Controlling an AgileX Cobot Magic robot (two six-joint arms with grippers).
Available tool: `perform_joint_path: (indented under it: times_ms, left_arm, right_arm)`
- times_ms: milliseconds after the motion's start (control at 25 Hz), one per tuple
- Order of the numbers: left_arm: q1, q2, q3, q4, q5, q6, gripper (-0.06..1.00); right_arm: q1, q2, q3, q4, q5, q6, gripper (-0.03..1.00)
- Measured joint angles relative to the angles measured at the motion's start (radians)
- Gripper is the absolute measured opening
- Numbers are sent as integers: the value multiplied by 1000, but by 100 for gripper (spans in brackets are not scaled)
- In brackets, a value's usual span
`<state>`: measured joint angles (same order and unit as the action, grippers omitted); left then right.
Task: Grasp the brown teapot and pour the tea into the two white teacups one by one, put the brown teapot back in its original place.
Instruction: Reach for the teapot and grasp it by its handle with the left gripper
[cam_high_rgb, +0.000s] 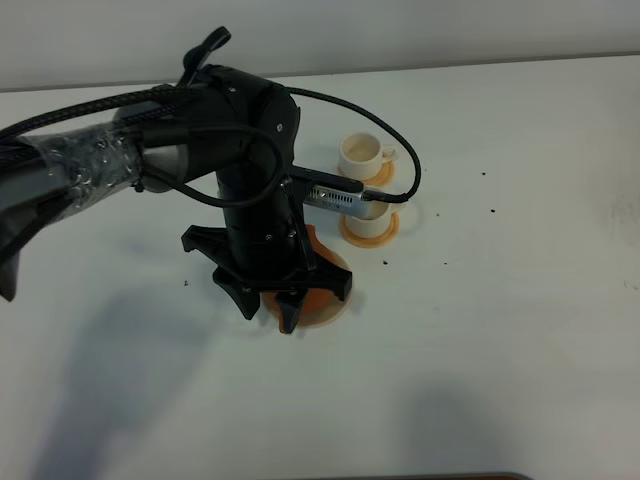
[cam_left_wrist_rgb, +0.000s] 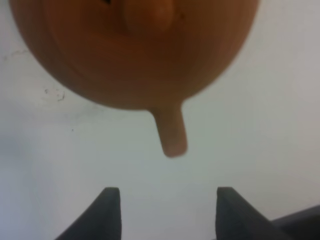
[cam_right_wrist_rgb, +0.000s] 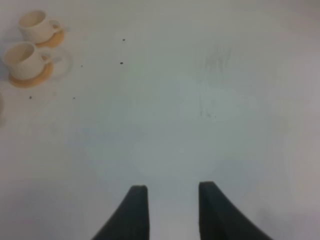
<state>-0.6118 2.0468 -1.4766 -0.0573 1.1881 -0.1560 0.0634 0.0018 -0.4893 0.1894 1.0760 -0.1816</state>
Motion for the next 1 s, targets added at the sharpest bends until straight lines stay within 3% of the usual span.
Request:
perform_joint_path:
  times_ms: [1000]
  left_arm:
    - [3, 19, -26, 0, 0, -120, 39]
  right_arm:
    - [0, 0, 0, 0, 0, 1, 24]
